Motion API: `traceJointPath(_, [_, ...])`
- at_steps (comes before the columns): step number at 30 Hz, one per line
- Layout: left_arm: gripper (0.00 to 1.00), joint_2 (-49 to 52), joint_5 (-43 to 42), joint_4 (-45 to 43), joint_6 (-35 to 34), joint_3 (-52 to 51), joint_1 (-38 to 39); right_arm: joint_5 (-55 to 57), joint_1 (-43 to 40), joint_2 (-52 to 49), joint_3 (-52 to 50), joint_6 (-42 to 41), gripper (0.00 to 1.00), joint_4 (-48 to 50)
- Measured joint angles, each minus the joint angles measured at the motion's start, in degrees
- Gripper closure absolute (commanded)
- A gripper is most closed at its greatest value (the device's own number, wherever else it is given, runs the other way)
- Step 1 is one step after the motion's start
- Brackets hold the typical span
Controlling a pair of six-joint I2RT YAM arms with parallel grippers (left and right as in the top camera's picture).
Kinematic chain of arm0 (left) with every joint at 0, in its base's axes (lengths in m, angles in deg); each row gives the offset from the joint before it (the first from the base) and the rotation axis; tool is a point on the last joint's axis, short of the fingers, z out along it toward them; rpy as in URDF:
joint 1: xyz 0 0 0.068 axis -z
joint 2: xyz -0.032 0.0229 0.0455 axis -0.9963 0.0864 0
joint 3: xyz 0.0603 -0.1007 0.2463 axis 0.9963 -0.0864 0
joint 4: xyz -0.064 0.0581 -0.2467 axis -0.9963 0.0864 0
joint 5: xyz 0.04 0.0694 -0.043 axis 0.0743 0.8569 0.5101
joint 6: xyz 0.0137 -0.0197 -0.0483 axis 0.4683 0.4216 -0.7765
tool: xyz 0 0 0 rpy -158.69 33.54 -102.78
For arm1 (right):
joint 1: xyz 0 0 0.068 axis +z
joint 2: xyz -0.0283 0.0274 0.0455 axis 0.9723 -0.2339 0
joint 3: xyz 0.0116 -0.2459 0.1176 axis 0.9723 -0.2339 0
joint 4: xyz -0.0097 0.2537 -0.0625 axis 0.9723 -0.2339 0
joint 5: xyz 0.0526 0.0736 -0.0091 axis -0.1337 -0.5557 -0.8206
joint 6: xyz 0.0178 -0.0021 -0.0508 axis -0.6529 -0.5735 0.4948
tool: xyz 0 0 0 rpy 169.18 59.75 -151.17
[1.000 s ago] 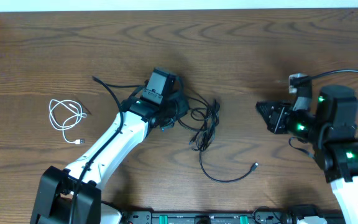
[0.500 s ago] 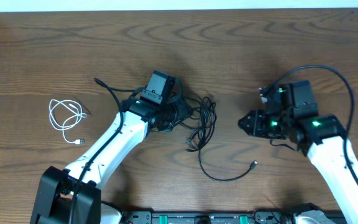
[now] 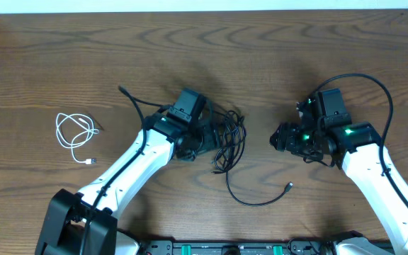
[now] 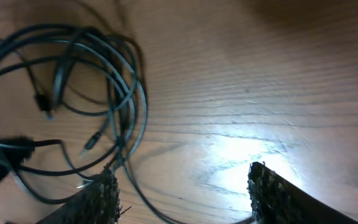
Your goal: Untangle cables
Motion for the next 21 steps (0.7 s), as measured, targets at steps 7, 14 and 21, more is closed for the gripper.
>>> traceJointPath(7, [0.30, -0.17, 14.16, 11.65, -6.34, -0.81, -1.55, 4.83, 0.00, 0.00, 0.00, -0.17, 0.30, -1.53])
traceJointPath(14, [0.28, -4.37, 3.58, -4.00, 3.15, -0.85, -0.79, 6.43, 0.00, 0.00, 0.00, -0.17, 0.28, -1.18])
traceJointPath(21, [0.27, -4.24, 0.96, -11.93, 5.70, -0.83, 1.07, 6.67, 0.00, 0.00, 0.00, -0.17, 0.25, 0.24])
